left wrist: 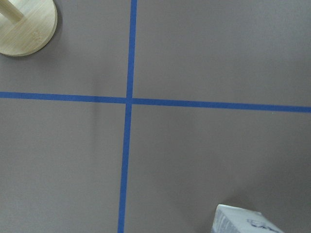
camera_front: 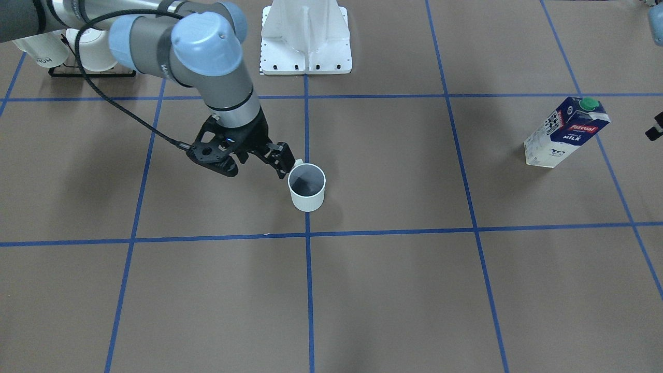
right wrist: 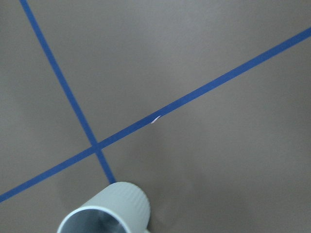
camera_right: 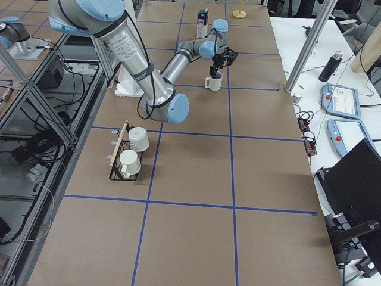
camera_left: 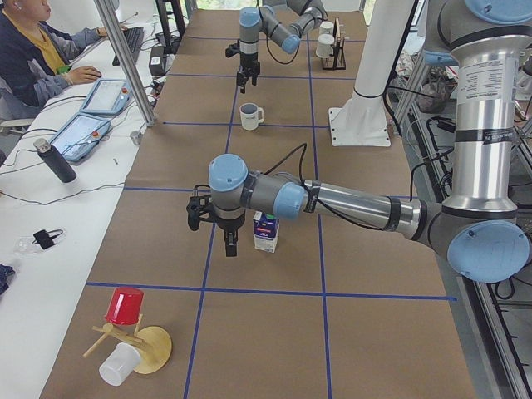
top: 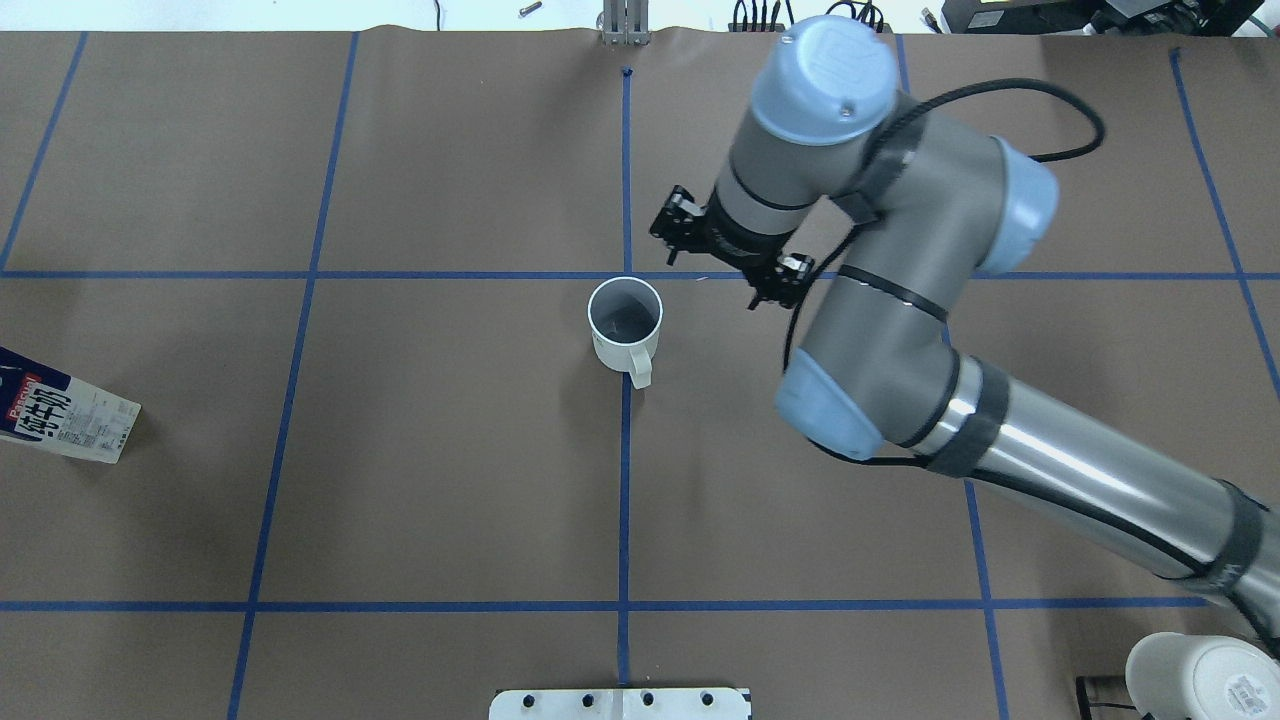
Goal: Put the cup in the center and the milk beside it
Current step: 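Release the mug and lift the right gripper away from it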
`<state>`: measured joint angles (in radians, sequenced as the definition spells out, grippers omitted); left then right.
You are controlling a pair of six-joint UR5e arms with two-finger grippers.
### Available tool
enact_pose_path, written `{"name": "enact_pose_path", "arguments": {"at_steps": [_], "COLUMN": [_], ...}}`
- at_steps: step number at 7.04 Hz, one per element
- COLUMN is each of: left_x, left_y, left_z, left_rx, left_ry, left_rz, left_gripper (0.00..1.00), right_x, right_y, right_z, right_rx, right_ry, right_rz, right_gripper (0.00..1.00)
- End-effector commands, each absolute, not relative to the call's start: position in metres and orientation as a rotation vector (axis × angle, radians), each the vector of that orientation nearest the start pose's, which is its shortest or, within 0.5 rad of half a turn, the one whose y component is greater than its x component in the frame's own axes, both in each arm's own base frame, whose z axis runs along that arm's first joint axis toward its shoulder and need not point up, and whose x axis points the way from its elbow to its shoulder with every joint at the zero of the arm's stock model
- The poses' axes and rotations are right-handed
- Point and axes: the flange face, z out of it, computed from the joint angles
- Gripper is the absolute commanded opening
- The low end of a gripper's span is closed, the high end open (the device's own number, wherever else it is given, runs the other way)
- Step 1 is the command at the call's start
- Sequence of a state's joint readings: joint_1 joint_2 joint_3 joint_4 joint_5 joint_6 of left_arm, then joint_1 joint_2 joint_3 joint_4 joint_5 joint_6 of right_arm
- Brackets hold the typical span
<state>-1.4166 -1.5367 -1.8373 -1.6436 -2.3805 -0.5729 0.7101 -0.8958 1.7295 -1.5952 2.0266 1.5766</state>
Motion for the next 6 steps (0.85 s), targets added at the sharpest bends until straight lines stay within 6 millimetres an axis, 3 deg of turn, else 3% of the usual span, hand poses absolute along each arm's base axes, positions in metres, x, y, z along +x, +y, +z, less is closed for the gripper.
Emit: {"name": "enact_pose_path", "arguments": {"at_steps": [1, 2, 3, 4, 6], "left_x": [0.064, 0.067, 0.076, 0.074, 0.063], "left_y": [-0.476, -0.473, -0.468, -0.447, -0.404], "left_z": [0.491, 0.479, 0.469, 0.49, 0.508], "left_rx": [-0.163, -0.235, -0.302, -0.313, -0.338], "left_ry": [0.869, 0.869, 0.863, 0.806, 0.765], "left_rz": [-0.518, -0.688, -0.812, -0.849, -0.871], "left_gripper": [0.98, 0.98, 0.98, 0.98, 0.98], "right_x": [-0.359, -0.351, -0.346, -0.341, -0.328], "right_y": [-0.498, -0.499, -0.502, -0.504, -0.507], "right_z": [0.253, 0.276, 0.279, 0.287, 0.307], "right_rx": [-0.072, -0.061, -0.052, -0.057, -0.023], "right_ry": [-0.892, -0.863, -0.86, -0.85, -0.824], "right_rz": [0.399, 0.357, 0.351, 0.361, 0.297], "right_gripper": [1.0, 1.0, 1.0, 1.0, 1.0]}}
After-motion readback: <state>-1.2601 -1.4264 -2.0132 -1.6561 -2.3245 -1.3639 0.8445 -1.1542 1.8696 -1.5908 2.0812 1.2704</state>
